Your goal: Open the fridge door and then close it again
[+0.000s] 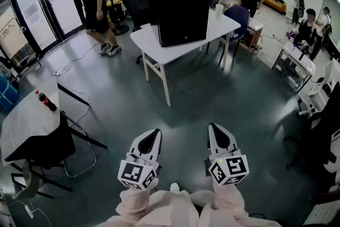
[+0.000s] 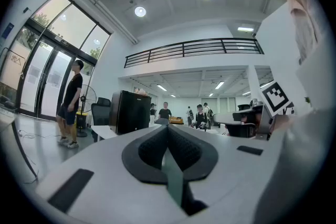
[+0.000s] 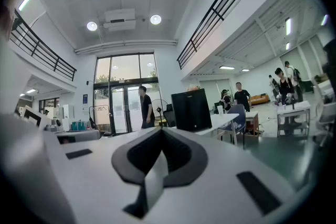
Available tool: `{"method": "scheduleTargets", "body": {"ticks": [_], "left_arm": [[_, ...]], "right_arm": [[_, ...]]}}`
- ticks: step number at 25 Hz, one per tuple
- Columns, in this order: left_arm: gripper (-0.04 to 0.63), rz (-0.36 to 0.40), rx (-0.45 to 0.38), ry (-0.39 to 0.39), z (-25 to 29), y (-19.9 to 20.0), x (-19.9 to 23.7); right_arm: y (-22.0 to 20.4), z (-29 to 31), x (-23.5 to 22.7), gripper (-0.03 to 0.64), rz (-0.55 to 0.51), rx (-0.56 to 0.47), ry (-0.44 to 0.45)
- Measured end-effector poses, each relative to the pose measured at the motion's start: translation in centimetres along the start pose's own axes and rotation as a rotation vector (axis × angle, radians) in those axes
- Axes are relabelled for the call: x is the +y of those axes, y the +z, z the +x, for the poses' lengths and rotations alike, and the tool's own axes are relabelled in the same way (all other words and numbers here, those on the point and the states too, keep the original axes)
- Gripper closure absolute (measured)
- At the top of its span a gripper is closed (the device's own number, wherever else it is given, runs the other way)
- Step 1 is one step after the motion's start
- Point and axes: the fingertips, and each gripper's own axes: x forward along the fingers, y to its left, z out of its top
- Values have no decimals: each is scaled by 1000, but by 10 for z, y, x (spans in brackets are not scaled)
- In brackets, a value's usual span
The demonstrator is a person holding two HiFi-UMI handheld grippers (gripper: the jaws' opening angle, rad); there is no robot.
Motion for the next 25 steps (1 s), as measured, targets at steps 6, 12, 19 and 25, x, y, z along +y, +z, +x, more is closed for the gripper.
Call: {"method": "scheduleTargets", "body": {"ticks": [6,12,19,25], "left_arm": [[584,-11,3,4,-4,0,12],[583,-13,3,-2,-8,-1,21],[583,-34,19,4,-12,-10,31],[583,-42,23,7,0,-14,43]], "right_arm": [[0,6,9,607,-4,4,-1],[-2,12,18,606,6,-2,-13],[-12,12,20,606,5,12,-41],[-16,31,12,606,1,25,-58]]}}
